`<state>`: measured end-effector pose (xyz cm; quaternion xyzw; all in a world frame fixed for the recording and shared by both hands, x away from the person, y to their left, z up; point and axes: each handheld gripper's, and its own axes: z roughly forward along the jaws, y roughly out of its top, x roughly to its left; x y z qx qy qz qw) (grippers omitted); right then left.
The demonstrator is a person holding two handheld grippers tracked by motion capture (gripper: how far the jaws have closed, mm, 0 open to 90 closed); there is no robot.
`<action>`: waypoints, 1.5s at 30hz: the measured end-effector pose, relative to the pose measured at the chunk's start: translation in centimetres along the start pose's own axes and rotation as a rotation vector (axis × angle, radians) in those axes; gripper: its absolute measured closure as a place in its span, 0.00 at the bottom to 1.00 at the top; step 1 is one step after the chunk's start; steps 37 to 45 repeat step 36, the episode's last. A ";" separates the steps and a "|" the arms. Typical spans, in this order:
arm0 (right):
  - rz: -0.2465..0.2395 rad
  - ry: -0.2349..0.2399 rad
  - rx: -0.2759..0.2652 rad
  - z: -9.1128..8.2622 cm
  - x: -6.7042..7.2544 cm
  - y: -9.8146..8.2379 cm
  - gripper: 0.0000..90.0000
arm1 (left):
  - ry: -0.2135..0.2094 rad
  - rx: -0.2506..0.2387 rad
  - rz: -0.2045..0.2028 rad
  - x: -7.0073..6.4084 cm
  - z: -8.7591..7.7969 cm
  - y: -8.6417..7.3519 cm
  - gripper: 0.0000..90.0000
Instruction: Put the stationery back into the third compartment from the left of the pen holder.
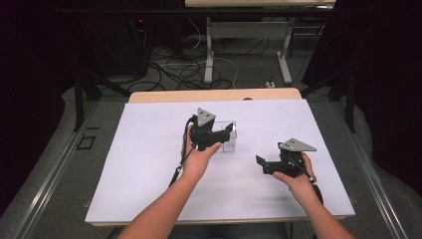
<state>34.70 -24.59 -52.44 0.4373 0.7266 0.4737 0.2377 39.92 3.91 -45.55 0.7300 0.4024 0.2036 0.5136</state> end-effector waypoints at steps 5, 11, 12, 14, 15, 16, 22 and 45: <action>0.010 -0.010 -0.002 0.0 0.0 0.0 0.01 | 0.002 0.007 -0.030 1.3 -2.0 0.0 0.31; 0.007 -0.009 0.003 -0.1 -0.1 0.0 0.01 | 0.037 0.014 -0.061 3.3 -4.2 -0.9 0.27; 0.003 -0.009 0.004 -0.1 -0.2 -0.1 0.01 | 0.048 0.015 -0.056 3.7 -4.6 -1.1 0.26; 0.004 -0.011 0.008 -0.1 -0.1 -0.1 0.01 | 0.061 0.017 -0.066 4.5 -5.3 -1.5 0.25; 0.002 -0.010 0.009 0.0 -0.2 -0.1 0.01 | 0.071 0.019 -0.072 4.9 -5.6 -1.7 0.25; 0.005 -0.011 0.008 0.0 -0.1 -0.1 0.01 | 0.076 0.022 -0.078 5.2 -5.9 -1.9 0.25; 0.005 -0.013 0.007 0.0 -0.1 -0.1 0.01 | 0.105 0.036 -0.113 7.4 -7.9 -3.6 0.23; 0.006 -0.023 0.014 0.1 -0.1 -0.2 0.01 | 0.169 0.104 -0.176 11.0 -11.2 -7.3 0.16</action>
